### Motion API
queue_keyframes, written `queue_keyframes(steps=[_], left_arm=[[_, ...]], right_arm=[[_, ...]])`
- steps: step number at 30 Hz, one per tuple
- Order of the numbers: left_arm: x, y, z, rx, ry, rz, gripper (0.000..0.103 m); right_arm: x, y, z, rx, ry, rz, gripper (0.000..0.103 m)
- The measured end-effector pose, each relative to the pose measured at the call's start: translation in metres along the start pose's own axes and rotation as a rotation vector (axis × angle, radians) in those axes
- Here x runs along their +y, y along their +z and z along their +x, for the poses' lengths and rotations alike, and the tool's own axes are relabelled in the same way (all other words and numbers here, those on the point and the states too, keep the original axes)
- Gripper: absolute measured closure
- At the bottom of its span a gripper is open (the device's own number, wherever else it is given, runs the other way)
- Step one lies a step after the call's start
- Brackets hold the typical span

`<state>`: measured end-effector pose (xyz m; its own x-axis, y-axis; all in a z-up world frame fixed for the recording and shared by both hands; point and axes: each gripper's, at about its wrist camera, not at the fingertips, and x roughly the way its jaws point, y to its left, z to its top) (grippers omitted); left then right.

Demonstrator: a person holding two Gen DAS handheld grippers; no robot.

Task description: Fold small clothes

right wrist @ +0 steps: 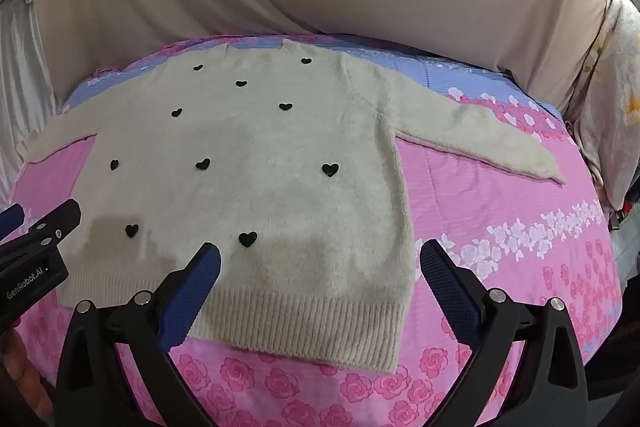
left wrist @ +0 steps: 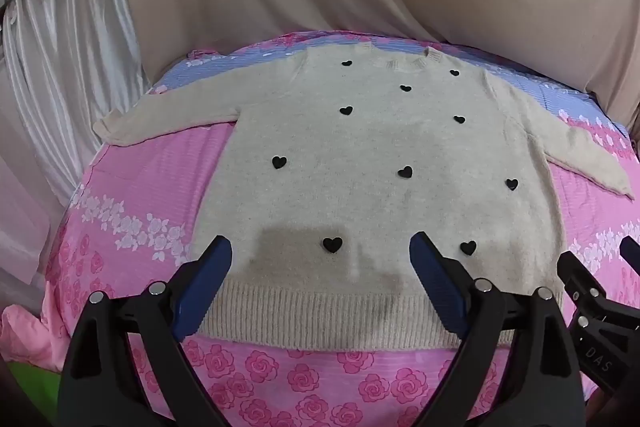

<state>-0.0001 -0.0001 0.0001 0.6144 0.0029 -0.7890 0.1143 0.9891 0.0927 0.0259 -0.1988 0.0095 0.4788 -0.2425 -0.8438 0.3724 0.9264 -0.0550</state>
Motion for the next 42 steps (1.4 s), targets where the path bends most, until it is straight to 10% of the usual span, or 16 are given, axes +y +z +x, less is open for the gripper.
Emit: queue_keyframes(steps=[42], left_arm=[[-0.001,-0.003,0.003,0.033,-0.02,-0.007,0.015]], right_arm=[[-0.003,-0.006,-0.001,0.012,0.004,0.001,0.005]])
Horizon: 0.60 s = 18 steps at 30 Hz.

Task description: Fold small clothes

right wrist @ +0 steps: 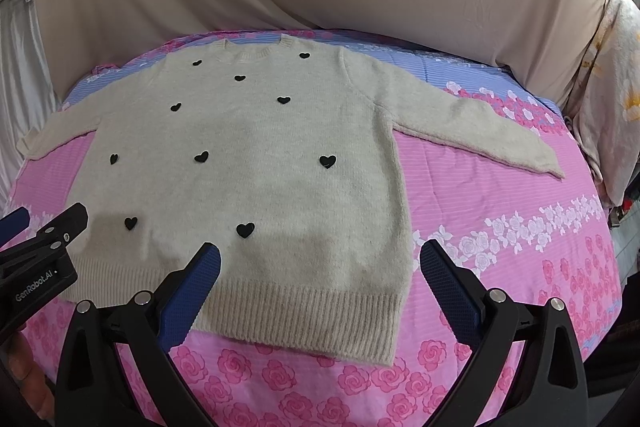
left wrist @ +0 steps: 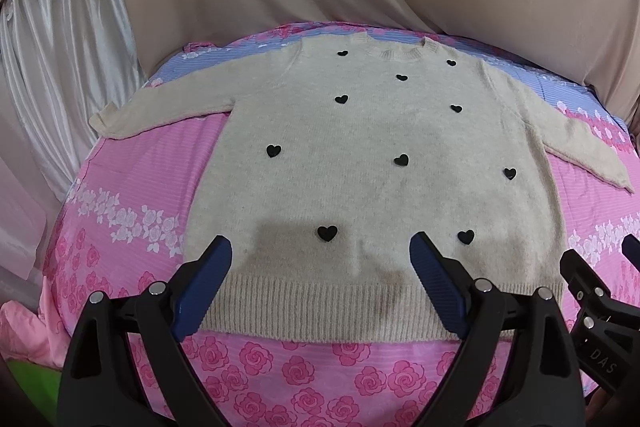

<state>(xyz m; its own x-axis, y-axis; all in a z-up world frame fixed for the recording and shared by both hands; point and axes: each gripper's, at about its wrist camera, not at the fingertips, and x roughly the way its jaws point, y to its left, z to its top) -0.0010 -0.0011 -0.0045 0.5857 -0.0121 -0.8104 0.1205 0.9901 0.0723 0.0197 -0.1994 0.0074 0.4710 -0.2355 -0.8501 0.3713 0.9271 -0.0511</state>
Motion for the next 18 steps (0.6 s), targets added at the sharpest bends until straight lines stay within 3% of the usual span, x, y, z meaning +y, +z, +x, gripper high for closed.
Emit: queue_keyframes(steps=[18], left_arm=[[-0.0019,-0.0015,0.0002,0.002,-0.002,0.003,0.015]], right_arm=[[-0.0006,-0.0001,-0.0005,0.002,0.001,-0.002,0.005]])
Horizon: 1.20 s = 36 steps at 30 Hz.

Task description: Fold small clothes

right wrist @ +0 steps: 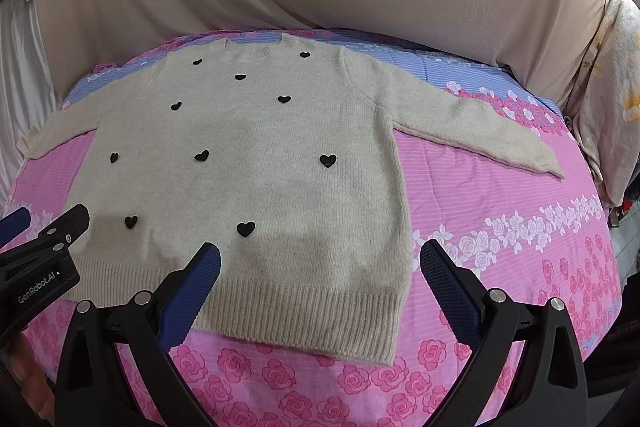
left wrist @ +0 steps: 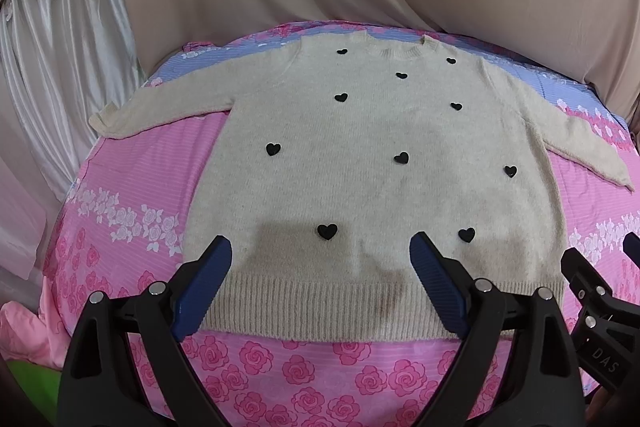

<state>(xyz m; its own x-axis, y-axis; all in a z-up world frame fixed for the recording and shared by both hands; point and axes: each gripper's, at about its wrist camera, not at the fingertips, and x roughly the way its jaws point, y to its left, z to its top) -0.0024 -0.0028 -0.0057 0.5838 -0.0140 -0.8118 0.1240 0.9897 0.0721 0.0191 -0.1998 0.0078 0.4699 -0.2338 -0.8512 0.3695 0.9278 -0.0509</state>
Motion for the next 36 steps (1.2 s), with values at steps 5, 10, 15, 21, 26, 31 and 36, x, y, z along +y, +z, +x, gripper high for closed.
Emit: queue_keyframes(steps=[5,10,15,21,26,31,36], left_arm=[[-0.0002,0.0002,0.0001,0.0,0.0,-0.001,0.015],[-0.0006,0.0,0.0001,0.0,0.003,-0.001,0.015],[-0.0008,0.0,0.0001,-0.001,0.004,-0.001,0.015],[-0.0013,-0.0006,0.0008,-0.001,0.005,0.0,0.015],[-0.0013,-0.0008,0.0011,0.0,0.005,0.001,0.015],[-0.0011,-0.0013,0.0013,0.002,0.004,0.001,0.015],[-0.0009,-0.0008,0.002,0.002,0.004,0.003,0.015]], right_arm=[[0.0006,-0.0004,0.0001,0.0,-0.001,0.0,0.005],[0.0004,-0.0004,0.0004,0.0,0.0,0.0,0.005],[0.0011,0.0005,0.0006,0.0,0.0,-0.001,0.005],[0.0013,0.0005,0.0009,0.001,0.001,-0.001,0.005],[0.0016,0.0002,0.0012,0.001,0.0,-0.001,0.005],[0.0023,-0.0007,0.0018,0.001,0.0,-0.001,0.005],[0.0022,-0.0003,0.002,0.001,0.0,-0.001,0.005]])
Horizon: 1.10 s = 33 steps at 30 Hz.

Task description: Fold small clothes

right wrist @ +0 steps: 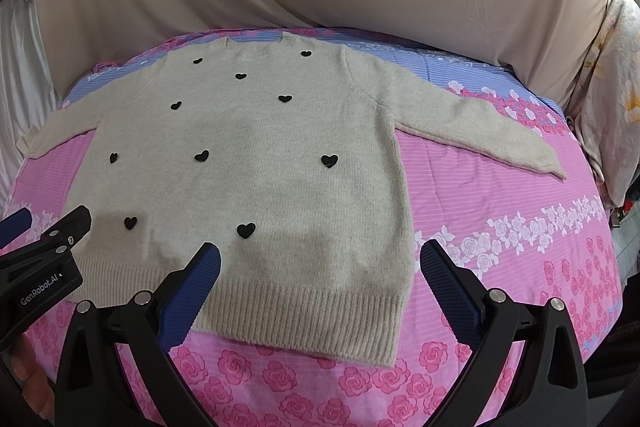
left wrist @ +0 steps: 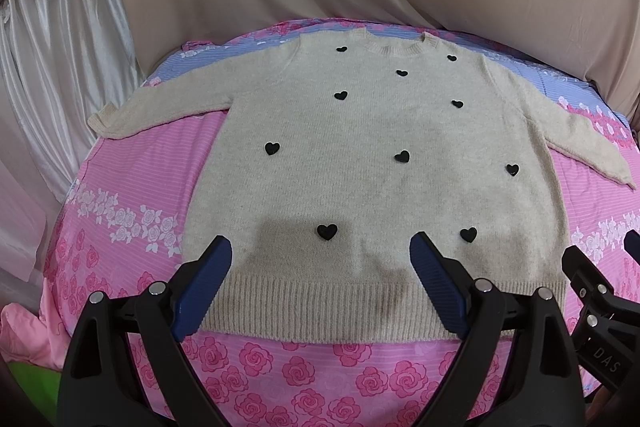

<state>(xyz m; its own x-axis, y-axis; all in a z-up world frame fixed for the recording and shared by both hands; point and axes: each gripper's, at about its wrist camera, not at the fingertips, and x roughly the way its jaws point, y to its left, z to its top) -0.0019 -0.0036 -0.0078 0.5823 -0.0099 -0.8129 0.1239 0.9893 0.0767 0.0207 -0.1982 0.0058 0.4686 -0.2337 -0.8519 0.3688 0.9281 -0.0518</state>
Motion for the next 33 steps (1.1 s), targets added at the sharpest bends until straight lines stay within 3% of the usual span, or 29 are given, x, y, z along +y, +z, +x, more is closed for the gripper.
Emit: queue_keyframes(steps=[15,19,23,27,30,33], left_arm=[[0.0,0.002,0.007,0.014,-0.002,-0.002,0.014],[0.002,0.006,0.008,0.015,-0.017,-0.028,0.014],[0.0,0.009,0.005,-0.004,-0.038,-0.043,0.012],[-0.011,0.014,0.003,-0.022,-0.045,-0.036,0.01],[-0.022,0.017,0.003,-0.027,-0.044,-0.03,0.01],[-0.035,0.022,0.005,-0.024,-0.04,-0.025,0.01]], right_arm=[[-0.001,0.003,0.007,0.016,0.004,0.0,0.005],[-0.019,0.008,0.021,0.04,0.006,0.041,0.005],[-0.091,0.019,0.044,0.044,-0.063,0.184,0.005],[-0.202,0.035,0.076,0.042,-0.165,0.359,0.007],[-0.288,0.046,0.104,0.057,-0.197,0.485,0.025],[-0.354,0.055,0.133,0.085,-0.211,0.59,0.028]])
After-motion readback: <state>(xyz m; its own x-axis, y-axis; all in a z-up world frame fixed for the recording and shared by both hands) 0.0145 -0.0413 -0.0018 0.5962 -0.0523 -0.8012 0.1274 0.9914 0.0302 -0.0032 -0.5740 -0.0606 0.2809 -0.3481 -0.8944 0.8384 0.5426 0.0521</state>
